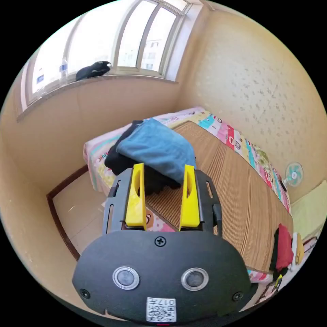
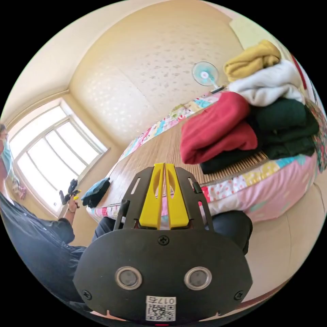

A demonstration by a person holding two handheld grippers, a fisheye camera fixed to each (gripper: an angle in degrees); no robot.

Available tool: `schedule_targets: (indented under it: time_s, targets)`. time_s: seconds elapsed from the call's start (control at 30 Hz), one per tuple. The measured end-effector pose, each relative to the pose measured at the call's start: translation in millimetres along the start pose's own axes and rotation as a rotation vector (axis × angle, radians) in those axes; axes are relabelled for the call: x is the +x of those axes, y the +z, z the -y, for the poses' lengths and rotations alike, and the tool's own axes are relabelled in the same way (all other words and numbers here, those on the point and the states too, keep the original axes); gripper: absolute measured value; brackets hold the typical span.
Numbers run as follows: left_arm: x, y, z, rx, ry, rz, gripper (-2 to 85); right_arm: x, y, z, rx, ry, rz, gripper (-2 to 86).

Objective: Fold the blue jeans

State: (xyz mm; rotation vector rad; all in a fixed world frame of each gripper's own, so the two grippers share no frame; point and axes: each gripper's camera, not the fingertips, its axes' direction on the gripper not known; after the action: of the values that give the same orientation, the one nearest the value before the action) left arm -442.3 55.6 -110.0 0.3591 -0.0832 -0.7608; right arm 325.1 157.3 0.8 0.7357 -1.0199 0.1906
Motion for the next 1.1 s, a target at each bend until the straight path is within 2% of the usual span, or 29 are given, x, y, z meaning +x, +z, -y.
schedule_targets:
  time_s: [0.07, 0.13, 0.17, 0.23, 0.27, 0.33, 0.47, 0.5, 0.57, 0.63, 0.7, 0.8, 0.9, 1.0, 1.1]
  targets:
    - [3.3, 28.5, 19.1, -0.034, -0.006, 0.011, 13.7, -13.6, 23.9, -12.4, -0.015, -0.033, 0.014, 0.3]
    - [26.3, 103.6, 26.3, -0.38, 0.018, -0.083, 6.1, -23.6, 49.0, -29.1, -0.033, -0.049, 0.013, 0.2]
    - [35.3, 113.0, 21.5, -0.401, 0.022, -0.065, 4.6, -29.3, 64.6, -41.3, -0.045, -0.06, 0.02, 0.2]
    - [92.7, 101.7, -1.9, -0.266, 0.226, 0.096, 0.6, -38.7, 86.4, -59.9, -0.064, -0.086, 0.038, 0.2]
    - [109.6, 97.1, -9.1, -0.251, 0.296, 0.083, 0.2, -45.4, 100.6, -72.2, -0.076, -0.108, 0.033, 0.2]
    - [165.6, 70.3, -46.9, -0.252, 0.46, -0.297, -0.2, -55.1, 121.7, -88.3, -0.101, -0.142, 0.011, 0.3]
    - [244.2, 11.9, -137.2, -0.21, 0.715, -0.596, -0.5, -71.5, 171.7, -114.8, -0.14, -0.18, 0.008, 0.3]
    - [263.9, -8.6, -171.9, -0.211, 0.794, -0.716, -0.5, -75.3, 184.3, -121.3, -0.137, -0.179, 0.02, 0.4]
    - [284.2, -33.5, -220.1, -0.255, 0.867, -0.936, -0.5, -82.0, 203.1, -131.8, -0.129, -0.187, 0.036, 0.5]
    - [301.2, -56.8, -276.9, -0.373, 0.939, -1.226, -0.2, -90.3, 226.3, -142.9, -0.138, -0.208, 0.044, 0.7]
    - [309.3, -67.0, -313.9, -0.479, 1.005, -1.338, 0.1, -103.9, 269.8, -157.0, -0.218, -0.232, 0.055, 1.2]
    - [300.3, -67.1, -353.2, -0.591, 0.991, -1.259, 1.6, -136.2, 339.2, -177.2, -0.351, -0.292, 0.125, 3.0]
    - [267.5, -60.6, -354.6, -0.667, 0.941, -1.278, 5.2, -190.7, 415.3, -198.3, -0.459, -0.372, 0.259, 7.6]
    - [216.3, -57.0, -330.3, -0.612, 0.833, -1.256, 6.2, -263.6, 496.9, -228.9, -0.588, -0.475, 0.41, 12.2]
    - [155.5, -50.0, -299.7, -0.507, 0.668, -1.133, 6.3, -339.7, 582.2, -284.8, -0.719, -0.625, 0.383, 15.9]
